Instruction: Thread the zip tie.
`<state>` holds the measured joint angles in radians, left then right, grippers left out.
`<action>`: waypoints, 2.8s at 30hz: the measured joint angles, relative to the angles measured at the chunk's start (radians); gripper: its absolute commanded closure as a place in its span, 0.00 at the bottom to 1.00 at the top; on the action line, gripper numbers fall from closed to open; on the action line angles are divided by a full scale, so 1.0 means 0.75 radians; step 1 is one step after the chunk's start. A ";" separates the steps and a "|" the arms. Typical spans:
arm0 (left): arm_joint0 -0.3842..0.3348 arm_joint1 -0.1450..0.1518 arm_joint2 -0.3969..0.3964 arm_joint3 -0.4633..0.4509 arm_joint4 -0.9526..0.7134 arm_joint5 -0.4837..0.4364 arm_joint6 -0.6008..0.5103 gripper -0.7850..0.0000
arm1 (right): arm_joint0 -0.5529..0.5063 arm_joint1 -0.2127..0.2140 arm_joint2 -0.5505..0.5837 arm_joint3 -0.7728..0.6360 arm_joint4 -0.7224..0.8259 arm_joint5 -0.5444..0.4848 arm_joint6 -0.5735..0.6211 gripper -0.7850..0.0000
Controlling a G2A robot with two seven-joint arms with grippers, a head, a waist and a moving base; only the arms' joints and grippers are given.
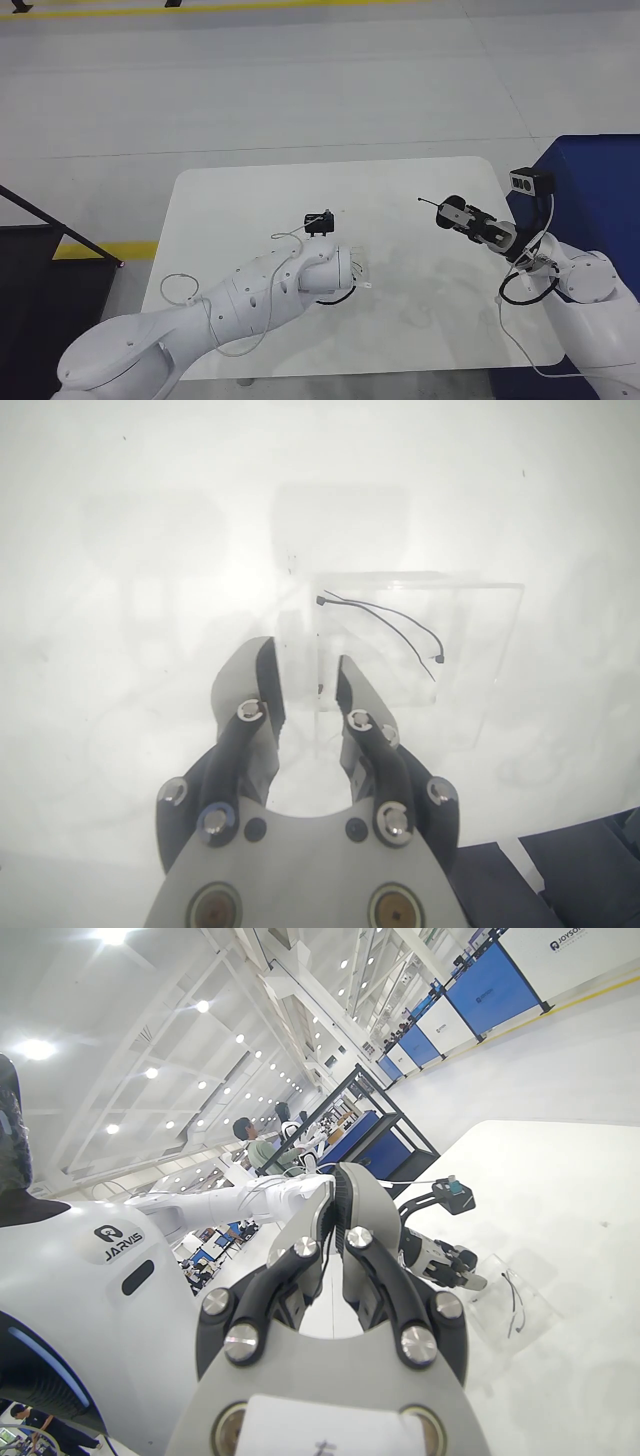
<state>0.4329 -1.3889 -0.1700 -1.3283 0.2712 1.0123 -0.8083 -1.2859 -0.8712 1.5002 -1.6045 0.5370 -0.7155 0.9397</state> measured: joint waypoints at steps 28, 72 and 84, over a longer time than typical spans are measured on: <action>0.154 0.048 -0.597 -0.261 -0.381 -0.006 -0.007 0.00 | 0.000 0.000 0.000 0.000 0.000 0.000 0.000 1.00; 0.142 -0.075 -0.661 0.203 -1.137 0.000 0.634 0.00 | 0.000 0.000 0.000 0.000 0.000 0.000 0.000 1.00; 0.164 -0.059 -0.579 0.006 -0.964 -0.006 0.660 0.00 | 0.000 0.000 0.000 0.000 0.000 0.000 0.000 1.00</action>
<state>0.5561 -1.4328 -0.6043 -1.3239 -0.4519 1.0079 -0.3130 -1.2859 -0.8712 1.5002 -1.6046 0.5370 -0.7155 0.9397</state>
